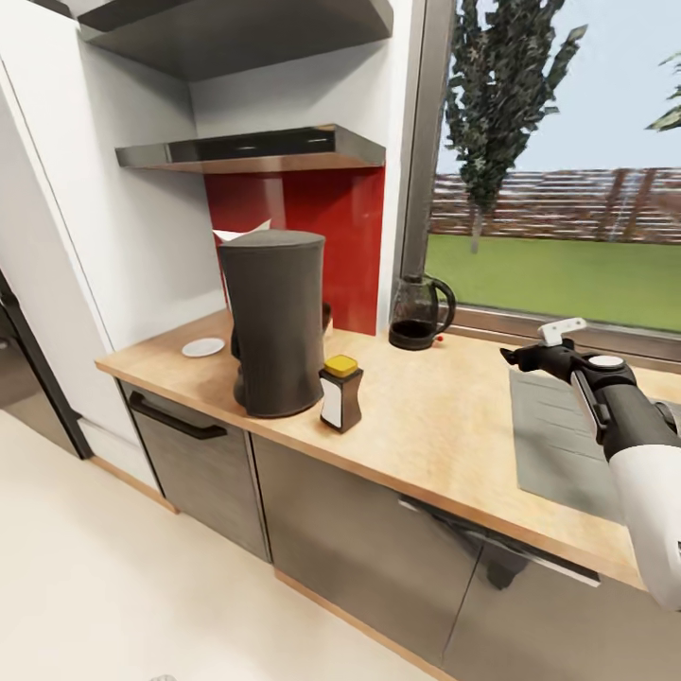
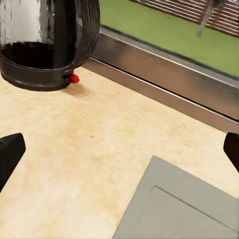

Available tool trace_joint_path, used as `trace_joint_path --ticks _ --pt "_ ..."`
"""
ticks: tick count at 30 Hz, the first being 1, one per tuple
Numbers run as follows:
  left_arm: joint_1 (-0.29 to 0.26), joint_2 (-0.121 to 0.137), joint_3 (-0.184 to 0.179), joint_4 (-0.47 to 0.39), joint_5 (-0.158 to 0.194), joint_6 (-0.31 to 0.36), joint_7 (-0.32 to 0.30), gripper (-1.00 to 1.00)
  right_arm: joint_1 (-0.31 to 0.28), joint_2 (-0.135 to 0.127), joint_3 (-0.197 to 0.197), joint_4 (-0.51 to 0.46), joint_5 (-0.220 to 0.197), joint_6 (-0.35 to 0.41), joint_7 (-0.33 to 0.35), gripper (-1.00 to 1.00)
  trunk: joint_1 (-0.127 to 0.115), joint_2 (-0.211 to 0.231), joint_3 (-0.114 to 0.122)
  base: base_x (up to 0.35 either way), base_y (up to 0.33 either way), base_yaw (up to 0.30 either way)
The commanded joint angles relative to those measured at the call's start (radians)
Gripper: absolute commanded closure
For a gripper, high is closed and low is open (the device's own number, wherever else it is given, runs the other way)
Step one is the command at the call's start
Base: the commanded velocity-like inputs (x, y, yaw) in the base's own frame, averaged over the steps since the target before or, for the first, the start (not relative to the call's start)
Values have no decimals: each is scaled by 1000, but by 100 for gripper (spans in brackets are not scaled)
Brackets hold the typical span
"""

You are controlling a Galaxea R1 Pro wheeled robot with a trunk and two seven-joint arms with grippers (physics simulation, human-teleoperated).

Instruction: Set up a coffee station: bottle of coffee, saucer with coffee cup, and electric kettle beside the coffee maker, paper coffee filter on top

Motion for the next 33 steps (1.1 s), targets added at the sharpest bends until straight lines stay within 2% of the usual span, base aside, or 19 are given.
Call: trace_joint_path --ticks 1,7,11,14,15,17,18,20,22,27,33 --pt "-1 0 -8 1 5 -7 -2 -100 -1 1 -4 -2 10 4 9 -100 0 -1 -1 179 1 0" --pt "-1 0 -9 1 5 -7 -2 -100 -1 3 -2 1 11 1 -8 -100 0 -1 -1 118 0 0" --pt "0 -1 -10 1 5 -7 -2 -100 -1 22 0 1 -23 0 -46 -100 0 -1 -1 20 0 0" --pt "-1 -1 -10 1 5 -7 -2 -100 -1 52 2 0 -51 0 -85 -100 0 -1 -1 7 0 0" --pt "-1 -1 -10 1 5 -7 -2 -100 -2 73 3 1 -58 0 -115 -100 0 -1 -1 3 0 0" --pt "-1 -1 -10 1 5 -7 -2 -100 -3 98 4 11 -62 0 -150 -100 0 -1 -1 2 0 0" --pt "-1 -2 -10 1 5 -7 -2 -100 -6 122 6 29 -64 -1 -181 -100 0 -1 -1 1 0 0" --pt "-1 -3 -10 1 5 -8 -3 -100 -27 148 7 68 -65 -2 -219 -100 0 -1 -1 1 0 0" --pt "-1 -7 -10 0 5 -8 -3 -100 -68 161 7 129 -65 -7 -252 -100 0 -1 -1 0 0 0" --pt "-1 -12 -10 0 5 -8 -2 -100 -142 171 8 260 -66 -69 -298 -100 0 -1 -1 0 0 0" --pt "-1 -13 -11 0 5 -8 -2 -100 -176 183 8 345 -65 -100 -367 -100 0 -1 -1 0 0 0"
